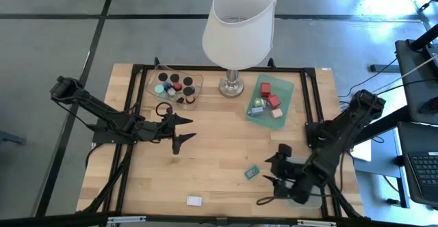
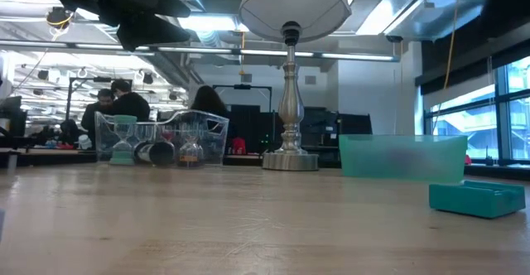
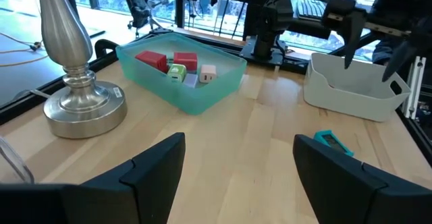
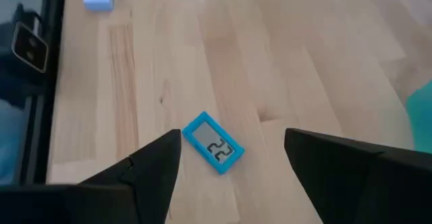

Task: Pick & Place Office items
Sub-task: Put the blue digital timer into the gray bin, then put the white digital timer into the gray bin

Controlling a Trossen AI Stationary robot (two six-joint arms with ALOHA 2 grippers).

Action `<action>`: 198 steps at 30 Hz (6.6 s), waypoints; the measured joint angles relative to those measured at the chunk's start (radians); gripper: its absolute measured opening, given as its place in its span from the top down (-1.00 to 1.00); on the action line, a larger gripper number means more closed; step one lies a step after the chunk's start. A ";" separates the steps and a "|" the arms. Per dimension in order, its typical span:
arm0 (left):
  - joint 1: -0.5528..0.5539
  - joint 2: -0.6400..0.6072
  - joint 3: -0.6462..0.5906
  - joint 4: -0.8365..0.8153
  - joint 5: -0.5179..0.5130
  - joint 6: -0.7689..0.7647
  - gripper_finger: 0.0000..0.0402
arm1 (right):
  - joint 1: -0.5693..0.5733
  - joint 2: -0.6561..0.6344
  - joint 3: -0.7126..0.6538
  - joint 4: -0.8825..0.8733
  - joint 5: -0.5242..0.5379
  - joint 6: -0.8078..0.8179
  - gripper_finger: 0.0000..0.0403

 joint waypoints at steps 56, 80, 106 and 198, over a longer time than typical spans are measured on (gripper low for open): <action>0.000 0.000 0.000 -0.011 -0.009 0.000 -0.36 | -0.328 0.316 -0.063 0.423 -0.536 -0.658 -0.82; 0.000 0.000 0.000 -0.011 -0.010 0.000 -0.36 | -0.316 0.315 -0.063 0.377 -0.493 -0.572 -0.81; 0.000 0.000 0.000 -0.011 -0.019 0.000 -0.35 | -0.320 0.309 -0.156 0.460 -0.497 -0.517 -0.09; 0.000 0.000 0.000 -0.041 -0.070 -0.009 -0.36 | 0.255 0.108 -0.106 -0.184 -0.387 0.556 -0.34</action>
